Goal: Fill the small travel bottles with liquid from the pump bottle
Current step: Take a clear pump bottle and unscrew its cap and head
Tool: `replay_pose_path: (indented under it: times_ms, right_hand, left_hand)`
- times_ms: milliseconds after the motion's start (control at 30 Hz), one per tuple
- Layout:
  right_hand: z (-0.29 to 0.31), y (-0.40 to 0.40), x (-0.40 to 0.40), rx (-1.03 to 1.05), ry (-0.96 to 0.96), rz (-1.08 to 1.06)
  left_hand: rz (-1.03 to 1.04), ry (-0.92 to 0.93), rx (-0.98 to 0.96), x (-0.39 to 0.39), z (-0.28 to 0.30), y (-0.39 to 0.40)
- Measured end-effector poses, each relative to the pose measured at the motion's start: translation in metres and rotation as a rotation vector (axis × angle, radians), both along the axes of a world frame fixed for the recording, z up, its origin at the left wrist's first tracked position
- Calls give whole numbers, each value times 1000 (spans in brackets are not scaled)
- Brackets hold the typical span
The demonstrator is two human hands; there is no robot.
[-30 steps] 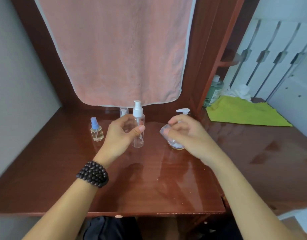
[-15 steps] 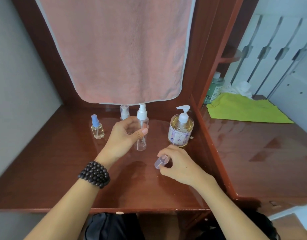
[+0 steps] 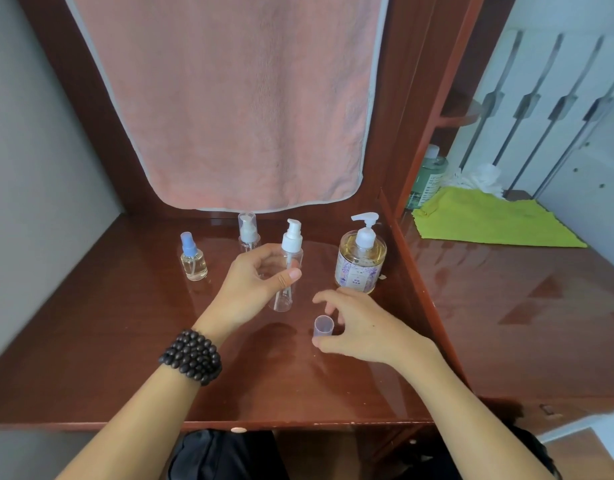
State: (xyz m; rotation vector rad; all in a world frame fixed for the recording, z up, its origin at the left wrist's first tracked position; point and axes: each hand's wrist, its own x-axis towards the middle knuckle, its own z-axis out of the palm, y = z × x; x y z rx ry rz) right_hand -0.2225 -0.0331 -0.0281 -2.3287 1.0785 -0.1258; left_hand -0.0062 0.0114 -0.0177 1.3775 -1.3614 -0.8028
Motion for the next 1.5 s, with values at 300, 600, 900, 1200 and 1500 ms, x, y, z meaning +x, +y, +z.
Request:
replay_pose_path:
  times_ms: [300, 600, 900, 1200, 1500]
  right_hand:
    - [79, -34, 7, -102, -493, -213]
    - [61, -55, -2, 6, -471, -172]
    - [46, -63, -10, 14, -593, -41]
    - [47, -59, -16, 27, -535, -55]
    - [43, -58, -17, -28, -393, 23]
  left_hand:
    - [-80, -138, -78, -18, 11, -11]
    - [19, -302, -146, -30, 9, -28]
    - [-124, -244, -103, -29, 13, -35]
    - [-93, -295, -85, -26, 12, -36]
    - [-66, -372, -82, -25, 8, -37]
